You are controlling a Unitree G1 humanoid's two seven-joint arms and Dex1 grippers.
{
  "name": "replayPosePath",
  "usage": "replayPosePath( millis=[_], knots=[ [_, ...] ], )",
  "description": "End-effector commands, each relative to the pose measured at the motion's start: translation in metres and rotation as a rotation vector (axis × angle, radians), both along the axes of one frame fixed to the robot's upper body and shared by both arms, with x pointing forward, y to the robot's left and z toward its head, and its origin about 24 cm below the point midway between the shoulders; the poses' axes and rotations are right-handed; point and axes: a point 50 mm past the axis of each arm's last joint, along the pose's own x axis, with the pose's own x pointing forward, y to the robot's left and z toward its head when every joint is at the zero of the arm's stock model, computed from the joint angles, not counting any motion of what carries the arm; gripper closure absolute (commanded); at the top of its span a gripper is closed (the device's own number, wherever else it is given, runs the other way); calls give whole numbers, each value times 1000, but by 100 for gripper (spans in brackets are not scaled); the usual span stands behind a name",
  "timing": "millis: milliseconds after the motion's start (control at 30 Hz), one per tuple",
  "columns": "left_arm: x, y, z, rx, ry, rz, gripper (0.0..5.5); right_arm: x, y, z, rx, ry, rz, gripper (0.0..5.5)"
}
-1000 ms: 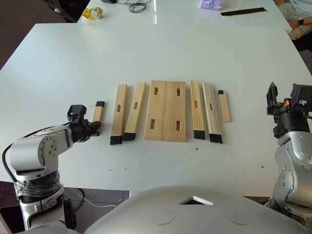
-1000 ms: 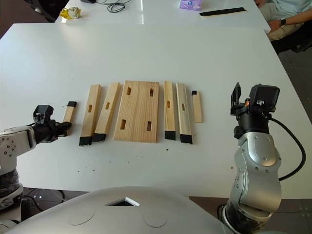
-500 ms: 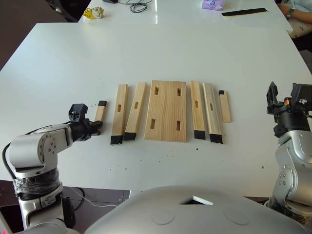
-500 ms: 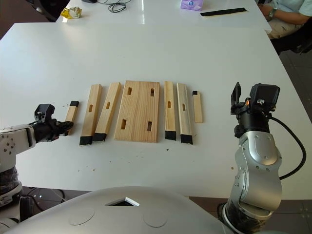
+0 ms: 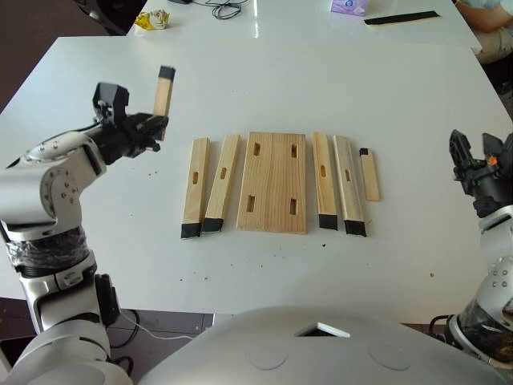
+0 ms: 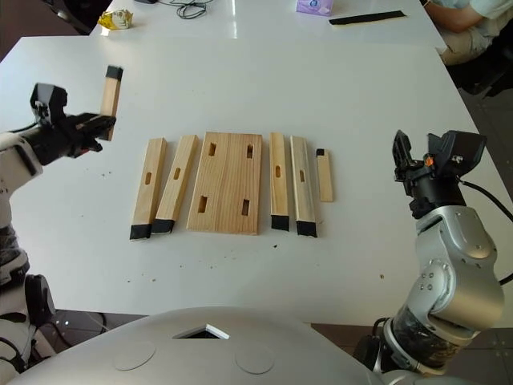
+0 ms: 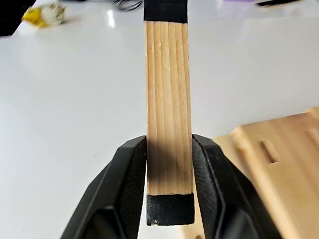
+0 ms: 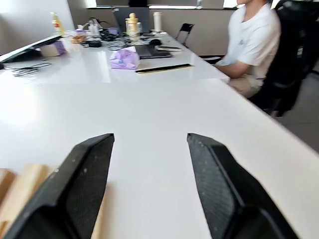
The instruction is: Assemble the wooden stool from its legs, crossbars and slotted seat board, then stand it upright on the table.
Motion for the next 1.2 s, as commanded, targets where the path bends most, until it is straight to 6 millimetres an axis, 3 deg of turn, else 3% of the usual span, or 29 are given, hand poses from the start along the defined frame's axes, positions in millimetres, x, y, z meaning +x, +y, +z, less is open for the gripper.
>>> replayPosePath(
  millis=[33,167,300,400,533,700,967,1200],
  knots=[
    [3,-32,32,-118,-146,-301,418,9,15,15,90,2,309,277],
    [-5,-57,15,-190,-208,-462,418,20,30,27,130,21,587,277],
    [-22,-80,-3,-328,-122,-677,418,31,43,52,176,-25,811,277],
    [-28,-93,-1,-448,-76,-799,418,33,54,71,165,-64,977,277],
    [-27,-102,9,-556,-61,-876,418,32,71,81,131,-38,1185,277],
    [-33,-109,9,-550,-60,-933,418,36,84,82,156,-6,1292,277],
    [-43,-115,2,-515,-34,-1017,418,45,92,83,209,17,1312,277],
    [-45,-119,-2,-498,-20,-1028,418,38,95,81,265,47,1363,277]
  ],
)
